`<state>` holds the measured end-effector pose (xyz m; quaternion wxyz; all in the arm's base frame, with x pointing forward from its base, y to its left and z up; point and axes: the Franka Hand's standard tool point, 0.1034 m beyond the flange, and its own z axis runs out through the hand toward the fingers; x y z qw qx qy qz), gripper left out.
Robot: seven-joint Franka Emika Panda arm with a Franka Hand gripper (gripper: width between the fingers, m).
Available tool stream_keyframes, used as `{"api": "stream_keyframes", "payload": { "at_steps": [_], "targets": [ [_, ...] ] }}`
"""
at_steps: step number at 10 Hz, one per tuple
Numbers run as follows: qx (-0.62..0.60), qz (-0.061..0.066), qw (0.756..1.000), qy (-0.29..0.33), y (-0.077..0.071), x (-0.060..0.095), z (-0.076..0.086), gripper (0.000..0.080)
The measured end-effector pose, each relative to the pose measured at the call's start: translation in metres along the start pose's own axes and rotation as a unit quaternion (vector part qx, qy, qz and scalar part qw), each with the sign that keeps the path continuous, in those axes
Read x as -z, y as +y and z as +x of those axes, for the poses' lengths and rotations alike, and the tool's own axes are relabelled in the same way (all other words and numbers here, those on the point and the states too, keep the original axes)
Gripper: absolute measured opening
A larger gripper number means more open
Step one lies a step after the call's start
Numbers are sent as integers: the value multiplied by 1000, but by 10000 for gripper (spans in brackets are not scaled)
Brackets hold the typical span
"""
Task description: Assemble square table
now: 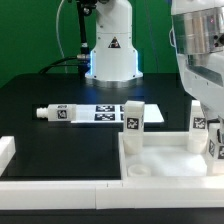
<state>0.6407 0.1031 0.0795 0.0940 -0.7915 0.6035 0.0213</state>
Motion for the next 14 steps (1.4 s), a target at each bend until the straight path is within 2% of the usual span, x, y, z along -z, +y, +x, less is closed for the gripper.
{"api": "stream_keyframes", "payload": {
  "at_steps": [1, 2, 5, 7, 8, 9, 10, 13, 14],
  "targets": [
    [88, -9, 996, -3, 0, -1, -3, 524],
    [144, -19, 989, -6, 0, 0, -8, 610],
    [235, -17, 972, -6, 0, 0, -6, 647],
    [311, -18, 950, -5, 0, 0, -5, 649],
    [413, -26, 910, 15, -2, -2, -6, 649],
    [478, -25, 878, 23, -5, -3, -10, 649],
    [494, -27, 869, 25, -7, -2, -14, 649],
    [475, -26, 879, 25, -6, -2, -12, 602],
    [447, -25, 894, 25, -6, -2, -13, 403]
  ]
}}
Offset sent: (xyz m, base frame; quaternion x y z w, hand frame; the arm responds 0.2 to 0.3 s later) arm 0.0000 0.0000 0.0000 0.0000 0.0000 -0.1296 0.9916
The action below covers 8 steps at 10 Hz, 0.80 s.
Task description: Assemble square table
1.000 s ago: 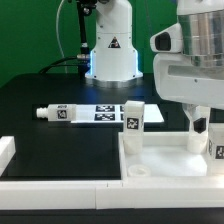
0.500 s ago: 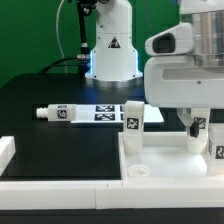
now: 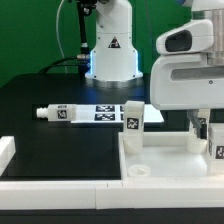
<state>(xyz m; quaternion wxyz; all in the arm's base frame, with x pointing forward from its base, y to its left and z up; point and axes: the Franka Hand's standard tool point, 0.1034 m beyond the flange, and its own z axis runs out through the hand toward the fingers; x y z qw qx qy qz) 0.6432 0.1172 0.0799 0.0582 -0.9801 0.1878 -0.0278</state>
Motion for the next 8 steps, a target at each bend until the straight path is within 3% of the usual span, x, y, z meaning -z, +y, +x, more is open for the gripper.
{"api": "stream_keyframes", "payload": {
  "at_steps": [1, 2, 5, 7, 8],
  "targets": [
    [-32, 0, 999, 0, 0, 0, 0, 403],
    [-58, 0, 998, 0, 1, 0, 1, 304],
    [-213, 3, 977, -1, 4, 1, 3, 303],
    [-358, 20, 933, -5, 4, -1, 0, 303],
    [-441, 29, 897, -15, 1, -1, -3, 303]
  ]
}}
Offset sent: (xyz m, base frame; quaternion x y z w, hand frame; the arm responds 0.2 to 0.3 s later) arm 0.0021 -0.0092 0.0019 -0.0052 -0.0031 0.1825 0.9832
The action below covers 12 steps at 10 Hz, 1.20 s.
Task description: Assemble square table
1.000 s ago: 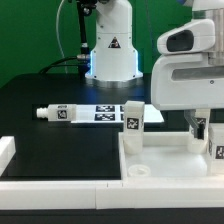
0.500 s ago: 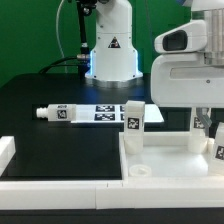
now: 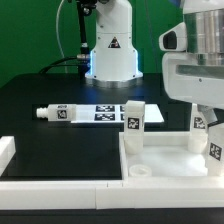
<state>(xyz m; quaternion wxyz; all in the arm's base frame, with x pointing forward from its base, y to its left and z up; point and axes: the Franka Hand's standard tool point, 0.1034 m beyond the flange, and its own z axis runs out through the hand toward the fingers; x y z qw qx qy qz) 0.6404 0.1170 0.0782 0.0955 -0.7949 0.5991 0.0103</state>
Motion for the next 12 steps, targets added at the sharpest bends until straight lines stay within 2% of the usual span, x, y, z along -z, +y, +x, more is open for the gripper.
{"api": "stream_keyframes", "payload": {
  "at_steps": [2, 3, 4, 5, 6, 7, 8, 12],
  "targets": [
    [-119, 6, 993, -15, -2, 1, -1, 300],
    [-124, 6, 992, -15, -2, 0, -2, 300],
    [-118, 6, 993, -15, -2, 0, -1, 352],
    [-98, 6, 995, -15, -2, 0, -1, 488],
    [-23, 3, 1000, -14, -1, 1, 1, 488],
    [57, 6, 998, -12, -3, 2, 4, 614],
    [157, 8, 987, -9, -4, 4, 7, 638],
    [283, 8, 959, -6, -4, 4, 8, 649]
  ]
}}
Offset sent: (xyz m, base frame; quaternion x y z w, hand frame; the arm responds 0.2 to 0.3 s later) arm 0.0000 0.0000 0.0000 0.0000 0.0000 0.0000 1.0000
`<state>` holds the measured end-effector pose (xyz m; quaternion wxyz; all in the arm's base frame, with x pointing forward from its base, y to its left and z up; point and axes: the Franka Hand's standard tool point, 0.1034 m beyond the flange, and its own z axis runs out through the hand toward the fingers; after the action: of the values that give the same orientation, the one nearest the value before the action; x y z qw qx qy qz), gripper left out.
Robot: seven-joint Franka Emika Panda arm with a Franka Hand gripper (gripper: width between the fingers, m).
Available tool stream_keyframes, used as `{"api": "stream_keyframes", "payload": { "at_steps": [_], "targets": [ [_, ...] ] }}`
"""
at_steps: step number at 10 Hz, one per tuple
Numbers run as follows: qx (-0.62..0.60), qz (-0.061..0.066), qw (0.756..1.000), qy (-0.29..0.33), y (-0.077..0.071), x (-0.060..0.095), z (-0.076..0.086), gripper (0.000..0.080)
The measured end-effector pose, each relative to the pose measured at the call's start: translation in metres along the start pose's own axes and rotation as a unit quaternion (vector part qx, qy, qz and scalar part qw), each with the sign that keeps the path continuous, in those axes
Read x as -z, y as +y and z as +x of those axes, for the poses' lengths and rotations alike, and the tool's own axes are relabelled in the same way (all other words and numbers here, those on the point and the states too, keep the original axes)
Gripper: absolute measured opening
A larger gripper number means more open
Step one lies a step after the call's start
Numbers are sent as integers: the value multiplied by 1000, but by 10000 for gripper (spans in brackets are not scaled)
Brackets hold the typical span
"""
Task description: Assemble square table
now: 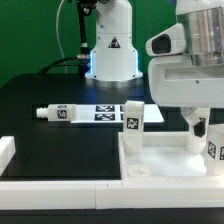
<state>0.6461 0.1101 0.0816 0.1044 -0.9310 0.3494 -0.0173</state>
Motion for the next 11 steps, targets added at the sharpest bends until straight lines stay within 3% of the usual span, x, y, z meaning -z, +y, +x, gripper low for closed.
{"api": "stream_keyframes", "payload": {
  "at_steps": [1, 3, 6, 7, 8, 10, 11],
  "targets": [
    [42, -2, 999, 1, 0, 0, 0, 649],
    [246, -36, 969, 14, 0, -2, -2, 649],
    [347, -39, 937, 21, 6, -7, -1, 649],
    [343, -38, 938, 21, 7, -6, 0, 539],
    [334, -38, 942, 21, 7, -6, 0, 539],
    [314, -38, 948, 22, 7, -6, 0, 284],
    [277, -36, 960, 23, 7, -6, 0, 284]
  ]
}}
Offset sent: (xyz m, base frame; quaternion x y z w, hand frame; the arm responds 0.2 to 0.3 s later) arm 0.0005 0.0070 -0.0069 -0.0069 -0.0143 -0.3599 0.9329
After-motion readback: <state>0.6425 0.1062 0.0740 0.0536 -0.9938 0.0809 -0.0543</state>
